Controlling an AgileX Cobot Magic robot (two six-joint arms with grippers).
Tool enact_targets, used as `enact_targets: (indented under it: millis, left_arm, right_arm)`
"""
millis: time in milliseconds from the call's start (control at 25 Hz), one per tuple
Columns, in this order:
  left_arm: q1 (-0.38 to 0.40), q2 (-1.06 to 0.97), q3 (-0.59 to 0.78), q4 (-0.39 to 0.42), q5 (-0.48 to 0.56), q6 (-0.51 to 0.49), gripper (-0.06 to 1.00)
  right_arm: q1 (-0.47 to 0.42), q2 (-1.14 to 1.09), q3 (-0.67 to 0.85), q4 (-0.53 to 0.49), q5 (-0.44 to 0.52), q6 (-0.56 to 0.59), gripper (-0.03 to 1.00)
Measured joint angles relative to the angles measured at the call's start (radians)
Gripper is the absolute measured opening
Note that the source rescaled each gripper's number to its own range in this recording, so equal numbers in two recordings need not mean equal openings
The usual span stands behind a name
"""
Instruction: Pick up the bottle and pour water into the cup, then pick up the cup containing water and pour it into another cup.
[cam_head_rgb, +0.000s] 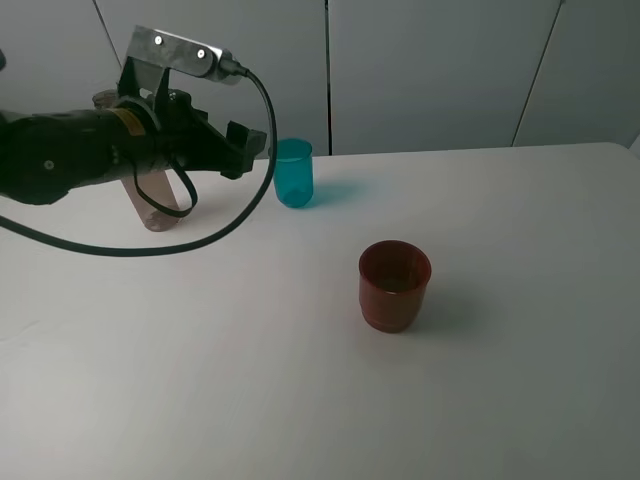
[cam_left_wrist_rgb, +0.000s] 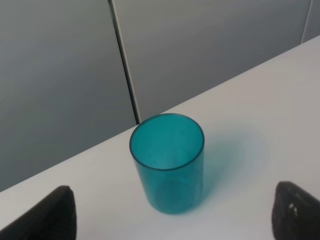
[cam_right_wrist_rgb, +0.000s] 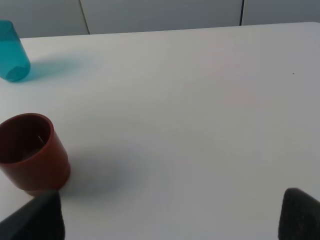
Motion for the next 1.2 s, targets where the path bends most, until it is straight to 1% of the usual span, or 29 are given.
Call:
enact_targets:
  millis: [80, 240, 560, 680, 760, 960, 1120, 1200]
  left_arm:
    - [0.000, -0.121, 0.002, 0.000, 0.147, 0.000, 1.00]
    - [0.000, -0.344, 0.004, 0.000, 0.403, 0.000, 1.00]
    - [0.000, -0.749, 0.004, 0.000, 0.873, 0.000, 1.00]
    - [0.000, -0.898, 0.004, 0.005, 1.023, 0.000, 1.00]
    - [0.000, -0.985, 0.005, 0.024, 1.103, -0.009, 1.00]
    - [0.000, -1.182, 0.005, 0.078, 1.310, -0.088, 1.00]
    - [0.000, -1.299, 0.005, 0.094, 1.466, -0.136, 1.00]
    - [0.000, -1.354, 0.005, 0.102, 1.525, -0.162, 1.00]
  right_arm:
    - [0.000, 0.000, 0.000, 0.000, 0.000, 0.000, 0.00]
    - [0.000, 0.000, 0.000, 0.000, 0.000, 0.000, 0.00]
    - [0.000, 0.000, 0.000, 0.000, 0.000, -0.007, 0.00]
    - [0.000, 0.000, 0.000, 0.000, 0.000, -0.007, 0.00]
    - [0.000, 0.000, 0.000, 0.000, 0.000, -0.007, 0.00]
    - [0.000, 0.000, 0.000, 0.000, 0.000, -0.007, 0.00]
    - [0.000, 0.000, 0.000, 0.000, 0.000, -0.007, 0.00]
    - [0.000, 0.000, 0.000, 0.000, 0.000, -0.007, 0.00]
